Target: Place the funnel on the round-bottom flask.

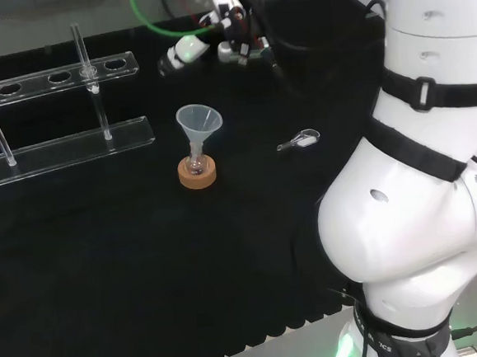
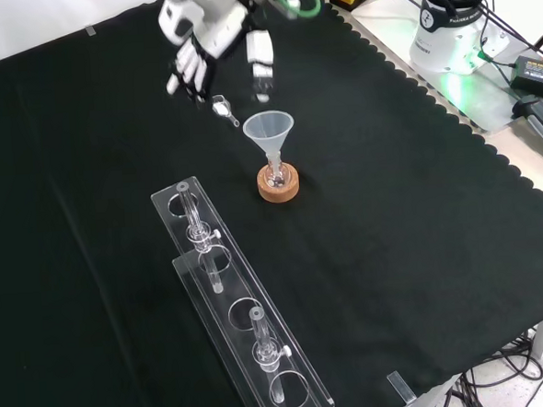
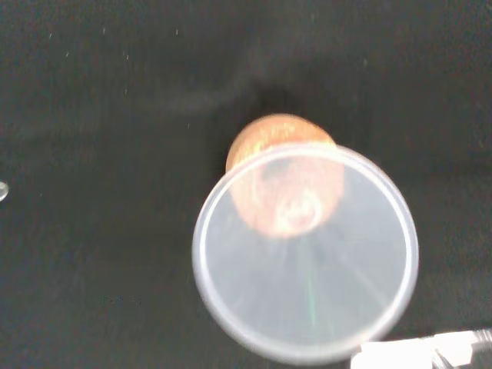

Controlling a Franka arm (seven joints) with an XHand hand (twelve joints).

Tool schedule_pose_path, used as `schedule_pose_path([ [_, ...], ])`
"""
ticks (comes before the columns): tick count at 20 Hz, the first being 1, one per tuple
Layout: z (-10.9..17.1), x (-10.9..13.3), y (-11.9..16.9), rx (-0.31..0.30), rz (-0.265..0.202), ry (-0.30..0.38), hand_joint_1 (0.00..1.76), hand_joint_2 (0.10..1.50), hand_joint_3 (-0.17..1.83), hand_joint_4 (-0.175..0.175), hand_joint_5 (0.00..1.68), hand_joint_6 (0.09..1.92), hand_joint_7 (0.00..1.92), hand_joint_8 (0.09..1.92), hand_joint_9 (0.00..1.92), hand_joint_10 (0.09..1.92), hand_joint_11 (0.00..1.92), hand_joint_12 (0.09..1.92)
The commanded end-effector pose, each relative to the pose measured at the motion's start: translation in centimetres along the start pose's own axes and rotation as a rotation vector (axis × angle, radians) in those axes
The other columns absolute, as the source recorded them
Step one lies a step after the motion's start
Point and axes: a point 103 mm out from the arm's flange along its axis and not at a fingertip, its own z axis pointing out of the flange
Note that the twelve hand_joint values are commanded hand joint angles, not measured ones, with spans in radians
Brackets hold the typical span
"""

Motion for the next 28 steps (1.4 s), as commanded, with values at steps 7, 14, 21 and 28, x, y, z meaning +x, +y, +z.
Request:
schedule_pose_path([
  [7, -8.3, -7.7, -9.2, -0.281, -0.225, 0.237, 0.23, 0.74, 0.02, -0.132, 0.00, 0.09, 0.00, 0.09, 0.00, 0.09, 0.00, 1.24],
  [14, -7.9, -7.2, -9.9, -0.320, -0.349, 0.285, 0.26, 0.75, 0.02, -0.133, 0.00, 0.09, 0.00, 0.09, 0.00, 0.09, 0.00, 1.30],
  [21, -7.7, -6.7, -10.9, -0.323, -0.300, 0.271, 0.26, 0.75, 0.02, -0.134, 0.00, 0.09, 0.00, 0.09, 0.00, 0.09, 0.00, 1.32],
  [28, -7.8, -7.8, -12.0, -0.340, -0.255, 0.275, 0.26, 0.76, 0.02, -0.134, 0.00, 0.09, 0.00, 0.09, 0.00, 0.09, 0.00, 1.32],
])
